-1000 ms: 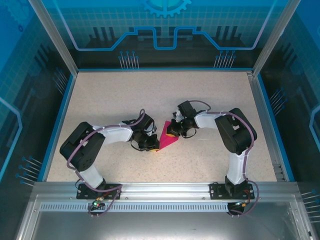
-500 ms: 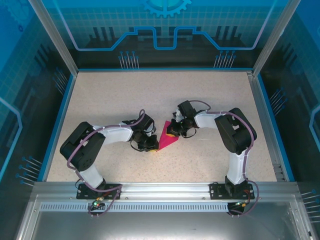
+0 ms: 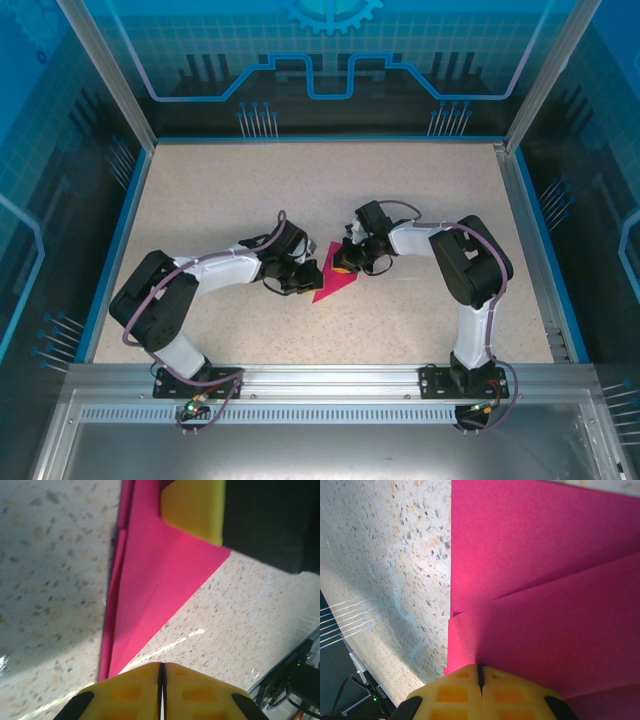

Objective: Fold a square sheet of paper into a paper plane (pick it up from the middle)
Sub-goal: Fourth fold the wing at the center of the table.

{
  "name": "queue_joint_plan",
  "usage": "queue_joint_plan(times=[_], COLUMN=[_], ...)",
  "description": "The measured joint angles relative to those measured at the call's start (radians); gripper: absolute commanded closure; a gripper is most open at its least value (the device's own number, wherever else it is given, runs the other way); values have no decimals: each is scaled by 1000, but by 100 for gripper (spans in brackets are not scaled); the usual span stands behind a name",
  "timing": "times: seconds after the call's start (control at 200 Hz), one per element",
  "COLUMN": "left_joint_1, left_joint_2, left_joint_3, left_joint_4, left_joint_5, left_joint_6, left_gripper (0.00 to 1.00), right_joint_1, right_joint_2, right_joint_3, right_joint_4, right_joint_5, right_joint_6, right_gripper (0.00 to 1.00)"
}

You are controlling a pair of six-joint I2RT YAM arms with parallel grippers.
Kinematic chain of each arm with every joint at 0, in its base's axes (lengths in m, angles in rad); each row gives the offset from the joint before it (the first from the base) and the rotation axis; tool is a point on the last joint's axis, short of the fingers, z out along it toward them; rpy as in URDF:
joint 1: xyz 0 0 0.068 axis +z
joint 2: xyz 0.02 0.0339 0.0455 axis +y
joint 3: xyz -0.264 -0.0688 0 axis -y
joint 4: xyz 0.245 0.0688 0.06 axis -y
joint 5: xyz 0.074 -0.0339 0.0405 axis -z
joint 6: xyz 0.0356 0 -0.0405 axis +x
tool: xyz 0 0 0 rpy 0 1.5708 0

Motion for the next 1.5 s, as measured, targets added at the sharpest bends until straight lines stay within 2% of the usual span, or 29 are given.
queue_joint_plan(times=[0.455, 0.795, 1.06, 1.501], left_joint_1=[2, 2, 2, 2], left_joint_2=[87, 87, 85, 85], left_joint_3=[-24, -34, -35, -35], left_joint_4=[41, 57, 58, 60], left_joint_5=[-13, -12, -12, -12], left_joint_6=[-23, -23, -23, -42], left_gripper=[100, 100, 100, 100], right_joint_1=[0, 45, 101, 121], right_joint_2=[-14, -88, -124, -96], right_joint_3=[-4, -22, -93, -119], right_joint_4=[13, 23, 58, 113], right_joint_5=[-3, 61, 65, 27], right_joint_6=[-24, -130, -121, -113], right_gripper=[96, 95, 95, 95])
